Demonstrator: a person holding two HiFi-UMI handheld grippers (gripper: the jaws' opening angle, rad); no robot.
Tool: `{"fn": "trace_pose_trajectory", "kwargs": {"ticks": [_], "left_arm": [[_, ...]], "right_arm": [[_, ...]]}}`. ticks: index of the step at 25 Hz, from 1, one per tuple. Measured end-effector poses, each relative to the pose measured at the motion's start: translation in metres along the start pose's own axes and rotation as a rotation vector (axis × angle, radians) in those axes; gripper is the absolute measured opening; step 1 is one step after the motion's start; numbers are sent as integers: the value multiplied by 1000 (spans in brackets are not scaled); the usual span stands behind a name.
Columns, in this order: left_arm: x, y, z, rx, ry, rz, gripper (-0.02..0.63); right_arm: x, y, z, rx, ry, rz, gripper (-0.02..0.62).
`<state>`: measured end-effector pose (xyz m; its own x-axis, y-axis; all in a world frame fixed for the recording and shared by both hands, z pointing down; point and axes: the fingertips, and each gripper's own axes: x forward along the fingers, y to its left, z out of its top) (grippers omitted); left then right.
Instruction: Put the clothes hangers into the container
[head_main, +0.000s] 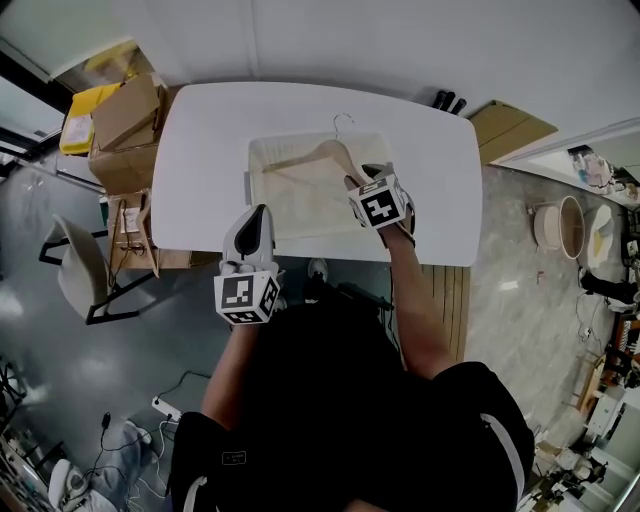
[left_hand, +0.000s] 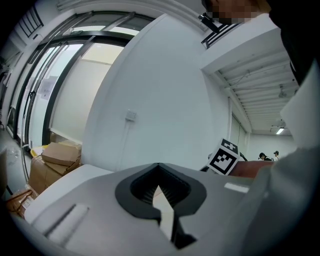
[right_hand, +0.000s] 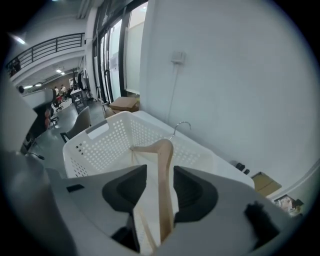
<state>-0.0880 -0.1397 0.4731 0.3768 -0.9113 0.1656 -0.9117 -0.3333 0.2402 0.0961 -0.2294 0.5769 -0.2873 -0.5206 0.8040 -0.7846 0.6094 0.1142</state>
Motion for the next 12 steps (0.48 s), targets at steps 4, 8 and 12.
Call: {"fn": "trace_pose_trajectory", "kwargs": {"ticks": [4,8,12], "left_arm": [[-8,0,-2,-3,-4,-22,4],[-17,-7,-1,-1,-9,-48,4],[-26,-9,-4,-2,-10,-71,3]], "right_arm": [[-17,12,0,16,-59,-43,176],[-37,18,-6,73,-106,-73,176],[-51,30,-10,113,-145,-82,174]]}}
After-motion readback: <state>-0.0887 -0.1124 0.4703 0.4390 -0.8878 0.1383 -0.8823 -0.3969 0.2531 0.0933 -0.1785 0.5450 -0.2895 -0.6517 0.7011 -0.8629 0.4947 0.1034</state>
